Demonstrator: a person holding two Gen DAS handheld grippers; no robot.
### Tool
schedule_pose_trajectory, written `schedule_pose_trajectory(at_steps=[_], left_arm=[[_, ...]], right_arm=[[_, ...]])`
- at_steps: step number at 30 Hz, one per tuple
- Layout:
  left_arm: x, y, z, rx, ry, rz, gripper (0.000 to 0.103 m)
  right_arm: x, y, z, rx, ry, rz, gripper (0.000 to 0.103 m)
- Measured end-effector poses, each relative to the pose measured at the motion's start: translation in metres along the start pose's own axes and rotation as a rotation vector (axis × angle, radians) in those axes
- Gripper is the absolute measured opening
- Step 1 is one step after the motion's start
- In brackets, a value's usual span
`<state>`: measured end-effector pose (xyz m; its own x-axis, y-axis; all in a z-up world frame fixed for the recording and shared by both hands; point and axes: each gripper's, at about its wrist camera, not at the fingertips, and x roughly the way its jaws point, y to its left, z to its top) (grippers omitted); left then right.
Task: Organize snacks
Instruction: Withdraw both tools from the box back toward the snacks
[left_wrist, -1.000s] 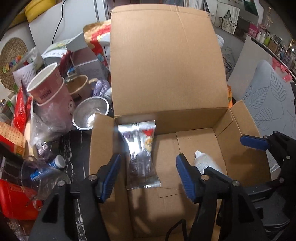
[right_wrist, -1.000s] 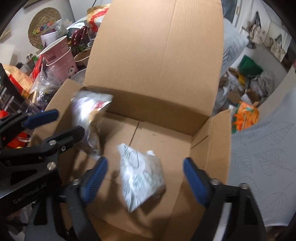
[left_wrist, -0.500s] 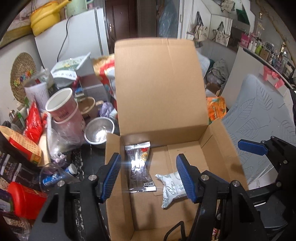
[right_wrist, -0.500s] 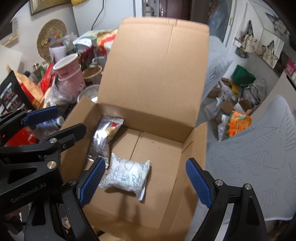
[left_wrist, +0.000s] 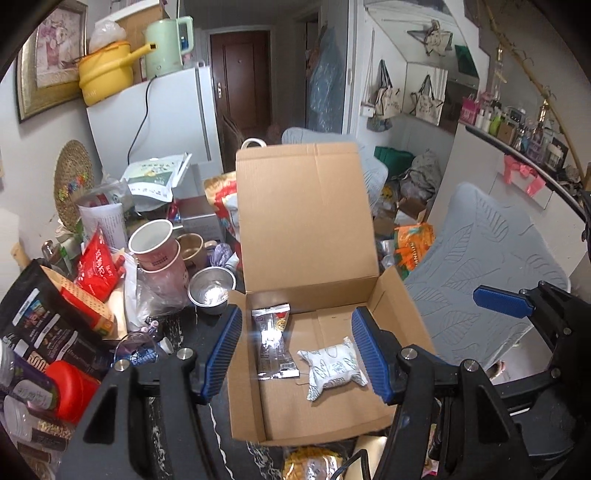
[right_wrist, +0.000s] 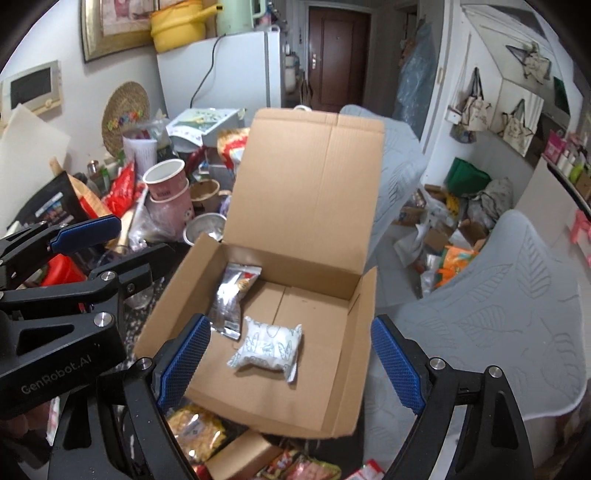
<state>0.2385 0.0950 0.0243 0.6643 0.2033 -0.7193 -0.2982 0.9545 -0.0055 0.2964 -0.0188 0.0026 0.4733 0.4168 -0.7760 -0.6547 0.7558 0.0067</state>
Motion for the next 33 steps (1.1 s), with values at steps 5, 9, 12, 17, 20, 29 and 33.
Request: schedule_pose_trajectory(at_steps=[5, 9, 12, 17, 20, 29, 33], left_arm=[[-0.027, -0.008, -0.009, 0.013, -0.023, -0.015, 0.061], [-0.044, -0.012, -0.021, 0.017, -0.028, -0.037, 0.061], [-0.057, -0.015, -0.03, 0.024, -0.032, -0.049, 0.061], [-0.075, -0.019, -0.047, 0.035, -0.027, -0.078, 0.061], [-0.085, -0.022, -0.059, 0.044, -0.02, -0.099, 0.061], [-0.103, -0.028, -0.095, 0.072, 0.005, -0.125, 0.061], [-0.105, -0.031, -0.112, 0.08, 0.031, -0.139, 0.061]], right_arm=[[-0.031, 0.005, -0.013, 0.007, -0.032, -0.015, 0.089], [-0.051, 0.008, -0.026, 0.02, -0.044, -0.023, 0.09], [-0.066, 0.011, -0.039, 0.035, -0.05, -0.029, 0.09], [-0.087, 0.016, -0.062, 0.062, -0.059, -0.031, 0.089], [-0.097, 0.018, -0.078, 0.085, -0.062, -0.032, 0.089], [-0.117, 0.019, -0.122, 0.155, -0.053, -0.014, 0.089], [-0.12, 0.018, -0.14, 0.169, -0.041, -0.009, 0.09]])
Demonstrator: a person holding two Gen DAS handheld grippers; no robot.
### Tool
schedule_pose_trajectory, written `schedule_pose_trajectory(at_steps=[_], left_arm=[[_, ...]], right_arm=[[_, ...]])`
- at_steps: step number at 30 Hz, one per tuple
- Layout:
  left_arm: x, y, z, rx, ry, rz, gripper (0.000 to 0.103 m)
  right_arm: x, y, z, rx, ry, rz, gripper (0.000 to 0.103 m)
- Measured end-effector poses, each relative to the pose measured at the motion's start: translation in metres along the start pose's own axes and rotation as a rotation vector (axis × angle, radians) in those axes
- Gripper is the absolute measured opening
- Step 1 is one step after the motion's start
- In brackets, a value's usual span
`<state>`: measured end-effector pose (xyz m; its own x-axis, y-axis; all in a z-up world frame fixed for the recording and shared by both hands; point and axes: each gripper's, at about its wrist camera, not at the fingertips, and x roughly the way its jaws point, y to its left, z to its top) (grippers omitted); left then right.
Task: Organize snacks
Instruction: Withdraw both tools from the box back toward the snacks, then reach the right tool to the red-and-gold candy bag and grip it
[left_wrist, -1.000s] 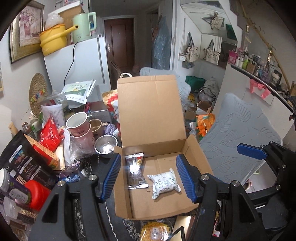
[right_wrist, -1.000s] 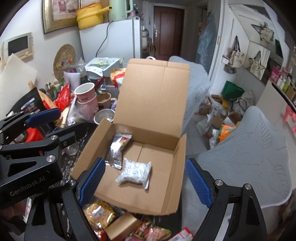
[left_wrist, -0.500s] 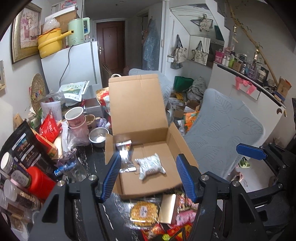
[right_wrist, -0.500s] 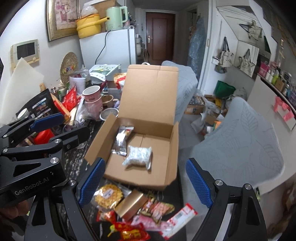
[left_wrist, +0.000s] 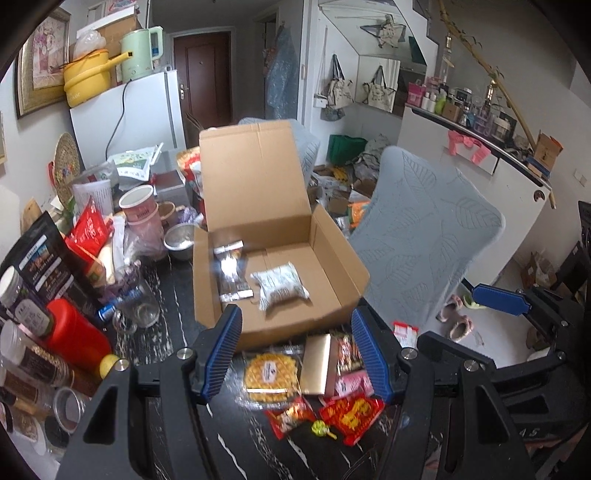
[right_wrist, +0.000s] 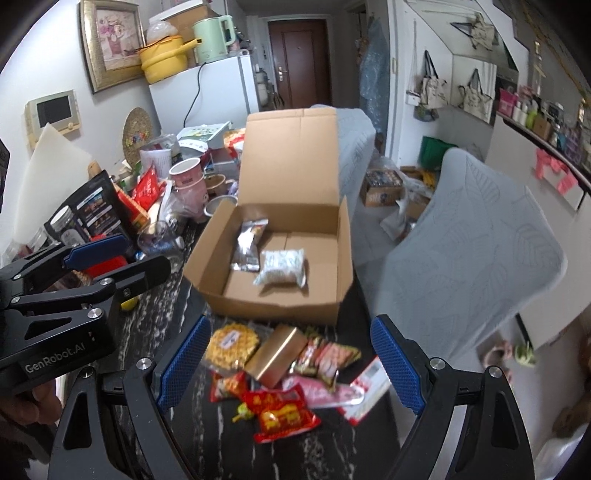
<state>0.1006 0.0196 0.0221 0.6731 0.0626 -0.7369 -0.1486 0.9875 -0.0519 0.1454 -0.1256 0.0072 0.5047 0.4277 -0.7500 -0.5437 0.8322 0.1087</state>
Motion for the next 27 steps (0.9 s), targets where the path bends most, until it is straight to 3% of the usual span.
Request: schedule_pose_trajectory(at_steps=[10, 27], left_arm=[[0.009, -0.005, -0.037, -0.005, 0.083, -0.036, 0.061], [0.057, 0.002, -0.095, -0.039, 0.306, -0.033, 0.061]], right_arm=[[0.008, -0.004, -0.043, 0.023, 0.064, 0.034, 0.089], [0.059, -0.005, -0.099, 0.065, 0.267, 0.068, 0.089]])
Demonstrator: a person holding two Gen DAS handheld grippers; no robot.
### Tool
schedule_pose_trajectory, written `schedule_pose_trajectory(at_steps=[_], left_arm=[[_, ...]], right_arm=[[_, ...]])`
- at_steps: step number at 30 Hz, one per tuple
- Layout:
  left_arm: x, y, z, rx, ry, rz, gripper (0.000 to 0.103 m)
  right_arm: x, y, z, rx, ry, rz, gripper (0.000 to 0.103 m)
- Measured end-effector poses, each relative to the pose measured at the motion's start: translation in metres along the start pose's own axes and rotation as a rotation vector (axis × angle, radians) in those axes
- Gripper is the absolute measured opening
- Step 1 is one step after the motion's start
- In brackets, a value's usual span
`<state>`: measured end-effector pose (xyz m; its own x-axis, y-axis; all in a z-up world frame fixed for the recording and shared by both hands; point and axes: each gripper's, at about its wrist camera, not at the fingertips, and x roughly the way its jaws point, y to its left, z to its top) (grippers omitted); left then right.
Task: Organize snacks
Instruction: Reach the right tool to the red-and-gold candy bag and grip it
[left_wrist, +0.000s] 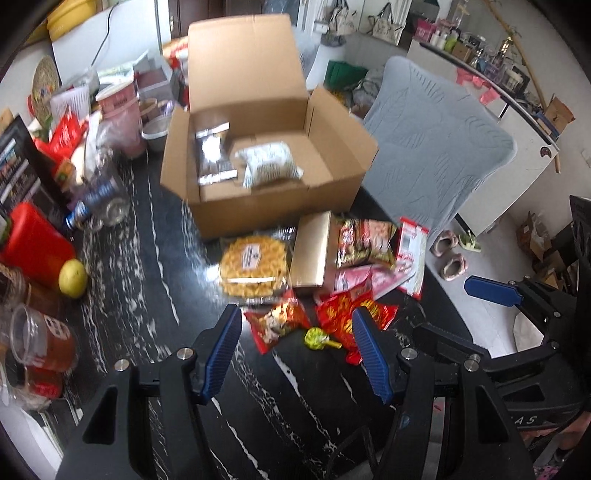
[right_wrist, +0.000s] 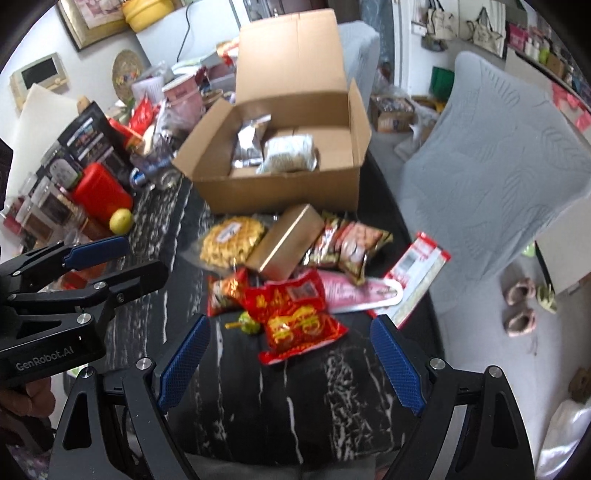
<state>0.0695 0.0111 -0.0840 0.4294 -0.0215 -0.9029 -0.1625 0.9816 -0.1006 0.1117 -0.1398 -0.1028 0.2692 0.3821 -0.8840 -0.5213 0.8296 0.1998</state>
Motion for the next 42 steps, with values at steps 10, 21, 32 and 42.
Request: schedule_pose_trajectory(at_steps=[10, 21, 32, 42], left_arm=[[0.039, 0.022, -0.01, -0.028, 0.089, 0.03, 0.061], [0.077, 0.042, -0.02, -0.031, 0.182, 0.046, 0.061], [0.089, 0.046, -0.021, -0.034, 0.207, 0.034, 0.061], [0.102, 0.051, -0.016, -0.079, 0.229, -0.012, 0.061]], right_arm=[[0.049, -0.002, -0.001, 0.003, 0.123, 0.01, 0.089], [0.109, 0.004, -0.007, -0.102, 0.228, -0.048, 0.089], [0.138, 0.008, -0.003, -0.138, 0.272, -0.056, 0.089], [0.142, 0.004, -0.004, -0.138, 0.262, -0.063, 0.077]])
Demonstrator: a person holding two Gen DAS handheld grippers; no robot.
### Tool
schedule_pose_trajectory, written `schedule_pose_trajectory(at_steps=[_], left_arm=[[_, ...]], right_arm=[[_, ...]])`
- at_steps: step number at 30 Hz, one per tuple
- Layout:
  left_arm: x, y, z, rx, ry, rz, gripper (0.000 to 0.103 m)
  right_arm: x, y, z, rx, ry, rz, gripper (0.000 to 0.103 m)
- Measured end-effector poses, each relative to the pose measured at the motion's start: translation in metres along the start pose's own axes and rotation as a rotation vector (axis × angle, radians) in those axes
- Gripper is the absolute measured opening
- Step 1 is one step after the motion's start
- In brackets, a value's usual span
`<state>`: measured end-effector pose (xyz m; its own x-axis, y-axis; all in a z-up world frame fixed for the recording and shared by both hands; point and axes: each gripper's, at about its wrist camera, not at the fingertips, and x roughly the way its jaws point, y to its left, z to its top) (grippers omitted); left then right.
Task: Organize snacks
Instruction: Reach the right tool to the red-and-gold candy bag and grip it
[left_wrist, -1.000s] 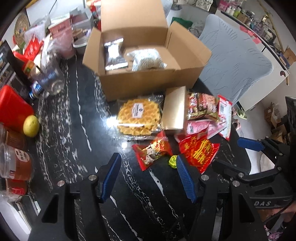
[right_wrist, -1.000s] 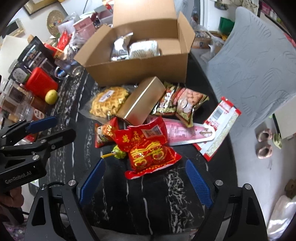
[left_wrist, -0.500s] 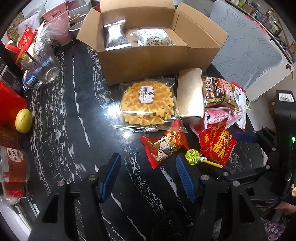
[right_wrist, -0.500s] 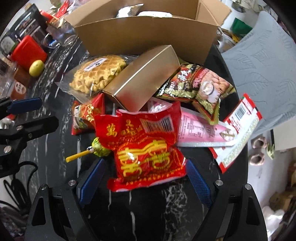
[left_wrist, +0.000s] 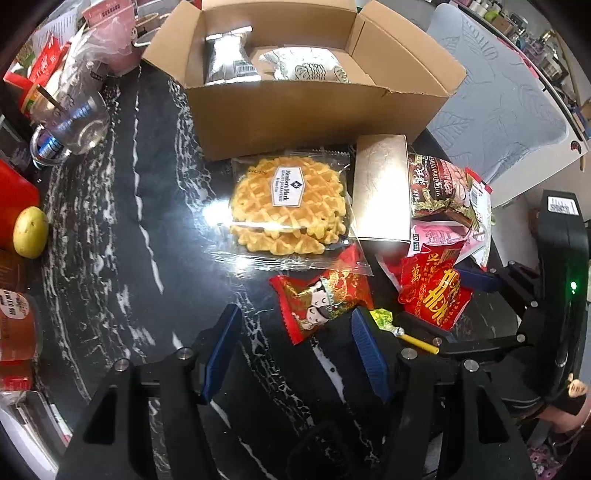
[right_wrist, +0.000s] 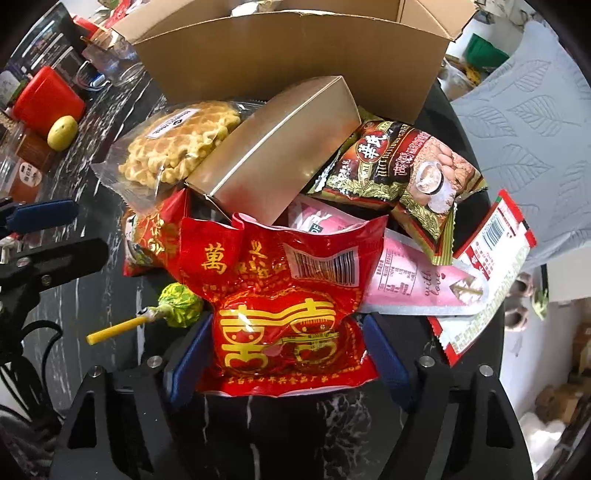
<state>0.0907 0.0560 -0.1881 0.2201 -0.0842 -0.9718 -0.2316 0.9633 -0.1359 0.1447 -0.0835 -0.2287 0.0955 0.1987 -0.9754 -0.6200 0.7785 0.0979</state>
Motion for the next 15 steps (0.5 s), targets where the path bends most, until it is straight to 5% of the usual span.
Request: schedule_pose_trajectory(at_steps=[15], left_arm=[[0.038, -0.018, 0.015, -0.09, 0.058, -0.105, 0.061]], right_arm=[[-0.014, -0.033, -0.021, 0.07, 0.015, -0.011, 0.076]])
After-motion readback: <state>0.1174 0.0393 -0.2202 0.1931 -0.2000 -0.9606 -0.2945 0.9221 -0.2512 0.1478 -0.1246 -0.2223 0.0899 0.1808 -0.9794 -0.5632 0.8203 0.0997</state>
